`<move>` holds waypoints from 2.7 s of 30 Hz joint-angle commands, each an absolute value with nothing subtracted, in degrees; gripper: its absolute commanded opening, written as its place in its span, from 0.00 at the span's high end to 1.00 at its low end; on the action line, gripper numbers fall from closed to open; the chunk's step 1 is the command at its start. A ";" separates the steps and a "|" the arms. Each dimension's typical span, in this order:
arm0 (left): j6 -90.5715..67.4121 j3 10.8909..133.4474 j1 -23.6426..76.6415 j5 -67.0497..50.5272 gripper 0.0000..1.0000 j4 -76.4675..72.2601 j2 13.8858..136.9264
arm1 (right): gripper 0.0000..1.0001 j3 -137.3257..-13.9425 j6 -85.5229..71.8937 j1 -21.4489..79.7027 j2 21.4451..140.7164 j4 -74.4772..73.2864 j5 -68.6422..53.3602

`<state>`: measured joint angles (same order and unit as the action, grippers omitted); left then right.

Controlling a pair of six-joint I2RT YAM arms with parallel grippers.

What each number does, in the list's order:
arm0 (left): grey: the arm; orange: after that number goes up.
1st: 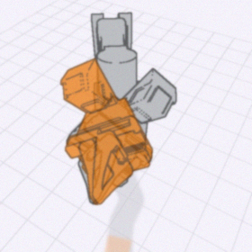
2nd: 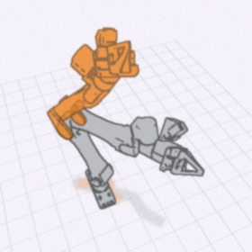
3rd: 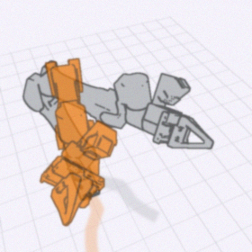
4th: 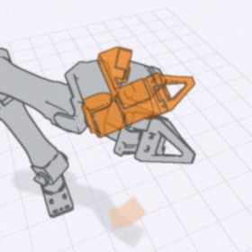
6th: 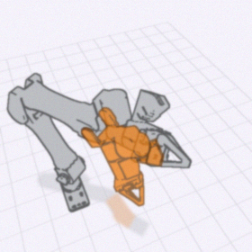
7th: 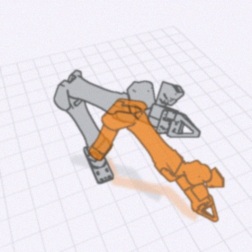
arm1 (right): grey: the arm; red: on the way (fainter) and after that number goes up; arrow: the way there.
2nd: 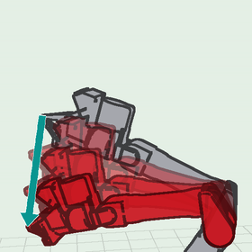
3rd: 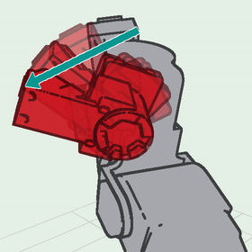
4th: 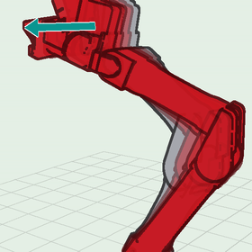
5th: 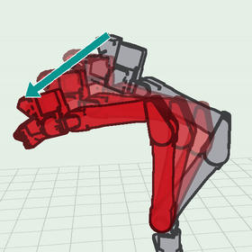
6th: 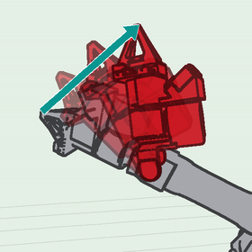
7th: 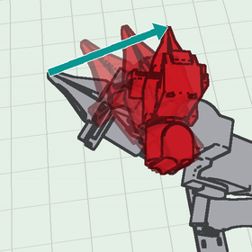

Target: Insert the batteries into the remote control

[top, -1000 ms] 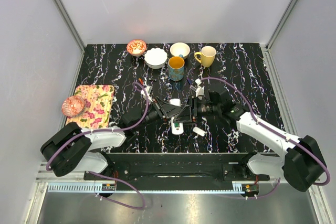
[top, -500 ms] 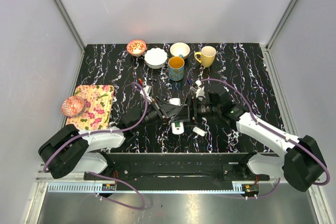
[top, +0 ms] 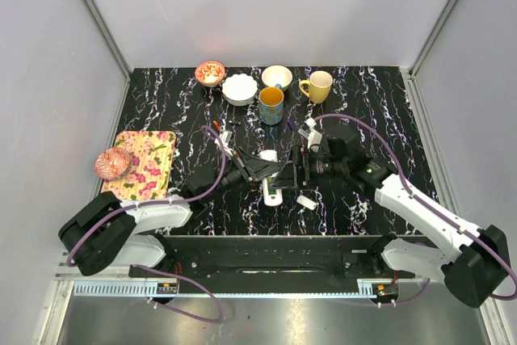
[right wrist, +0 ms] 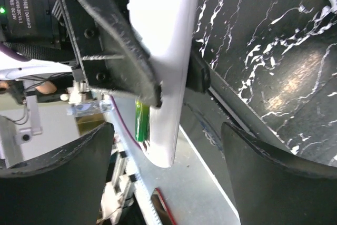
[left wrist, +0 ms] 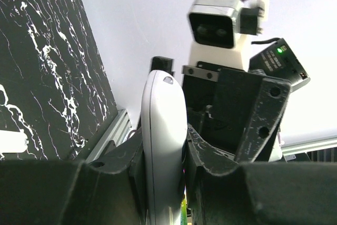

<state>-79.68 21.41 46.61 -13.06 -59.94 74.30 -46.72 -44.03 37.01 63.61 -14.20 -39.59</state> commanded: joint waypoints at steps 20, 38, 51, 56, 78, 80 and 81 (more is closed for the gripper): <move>-84.46 23.82 45.53 -15.47 1.00 -67.67 75.50 | 0.15 -49.83 -28.74 37.44 58.45 -23.12 -35.33; -73.13 24.17 45.44 1.57 1.00 -43.24 69.08 | 0.42 -64.33 -29.01 42.53 62.22 -38.49 -9.94; -75.67 22.50 45.79 4.04 1.00 -50.27 69.96 | 0.43 -66.46 -30.32 48.96 65.31 -37.99 -1.94; -76.55 18.82 45.18 3.61 1.00 -59.12 69.26 | 0.19 -58.02 -38.56 47.64 58.11 -27.79 -6.32; -79.19 18.89 43.24 -10.54 1.00 -71.45 73.39 | 0.16 -38.23 -59.50 37.88 63.01 17.40 -38.31; -79.45 19.60 43.15 -11.16 1.00 -71.54 73.48 | 0.23 -38.06 -58.98 37.88 64.59 18.19 -40.33; -79.63 19.86 43.15 -11.42 1.00 -71.63 73.48 | 0.25 -38.06 -58.89 37.88 65.30 18.45 -41.04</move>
